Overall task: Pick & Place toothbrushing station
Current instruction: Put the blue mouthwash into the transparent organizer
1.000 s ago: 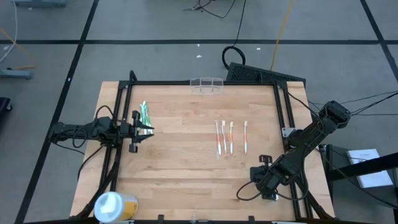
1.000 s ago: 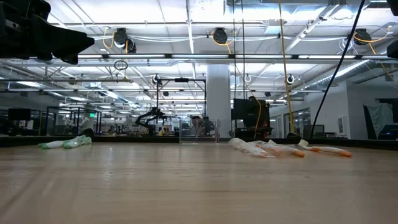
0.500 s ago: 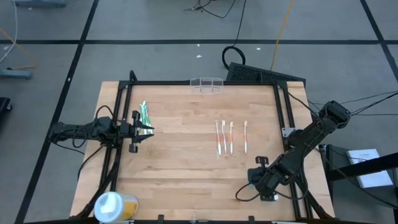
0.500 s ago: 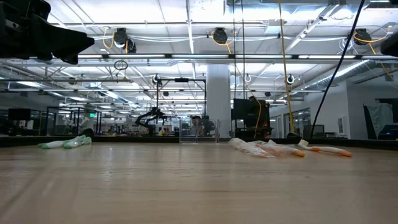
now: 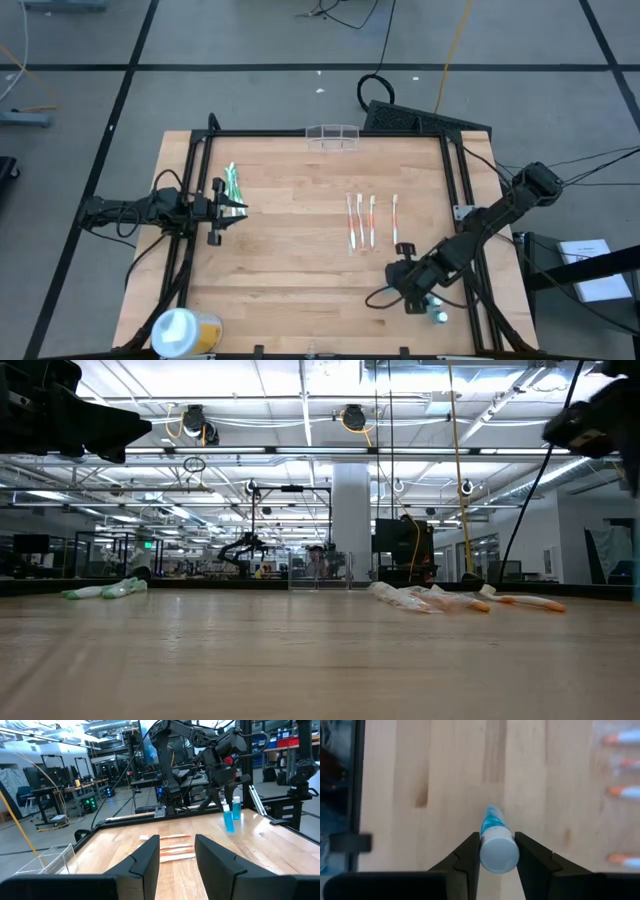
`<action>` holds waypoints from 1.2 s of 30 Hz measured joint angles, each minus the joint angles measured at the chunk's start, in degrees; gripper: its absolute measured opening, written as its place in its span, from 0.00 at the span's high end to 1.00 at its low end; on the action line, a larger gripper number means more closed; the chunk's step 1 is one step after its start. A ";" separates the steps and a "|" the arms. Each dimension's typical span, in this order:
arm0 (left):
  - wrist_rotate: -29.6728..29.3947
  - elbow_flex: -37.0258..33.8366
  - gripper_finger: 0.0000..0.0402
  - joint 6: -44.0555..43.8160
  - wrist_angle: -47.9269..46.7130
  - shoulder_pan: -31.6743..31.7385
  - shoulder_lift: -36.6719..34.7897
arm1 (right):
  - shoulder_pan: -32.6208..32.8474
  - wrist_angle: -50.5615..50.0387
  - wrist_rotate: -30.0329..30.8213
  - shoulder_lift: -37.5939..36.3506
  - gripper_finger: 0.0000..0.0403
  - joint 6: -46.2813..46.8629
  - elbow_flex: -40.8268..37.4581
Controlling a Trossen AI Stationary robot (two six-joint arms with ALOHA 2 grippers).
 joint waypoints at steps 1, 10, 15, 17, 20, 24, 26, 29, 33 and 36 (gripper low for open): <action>0.00 0.00 0.67 0.00 0.00 0.00 0.00 | -0.67 0.30 0.07 0.00 0.77 -1.25 0.00; 0.00 0.00 0.67 0.00 0.00 -0.01 0.00 | -8.07 3.70 -0.12 0.00 0.76 -9.34 0.00; -0.02 0.00 0.67 0.00 0.02 -0.02 0.00 | -12.39 5.76 -0.26 0.00 0.76 -13.60 0.00; -0.01 0.00 0.67 0.00 0.00 -0.02 0.00 | -14.18 6.94 -0.26 0.00 0.76 -15.18 0.00; -0.01 0.00 0.67 0.00 0.00 -0.02 0.00 | -16.95 9.14 -0.28 0.00 0.76 -17.55 0.00; 0.00 0.00 0.67 0.00 0.00 0.00 0.00 | -21.06 13.93 -0.28 0.00 0.76 -20.95 0.00; -0.01 0.00 0.67 0.00 0.00 -0.02 0.00 | -23.23 16.69 -0.28 0.00 0.76 -22.08 0.00; 0.00 0.00 0.67 0.00 0.00 0.00 0.00 | -26.71 20.10 -0.28 -0.02 0.76 -23.68 0.00; -0.02 0.00 0.67 0.00 0.00 -0.01 0.00 | -31.45 23.30 -0.28 -0.02 0.76 -27.95 0.00; 0.00 0.00 0.67 0.00 0.00 0.00 0.00 | -34.88 24.45 -0.33 -0.02 0.76 -32.26 0.00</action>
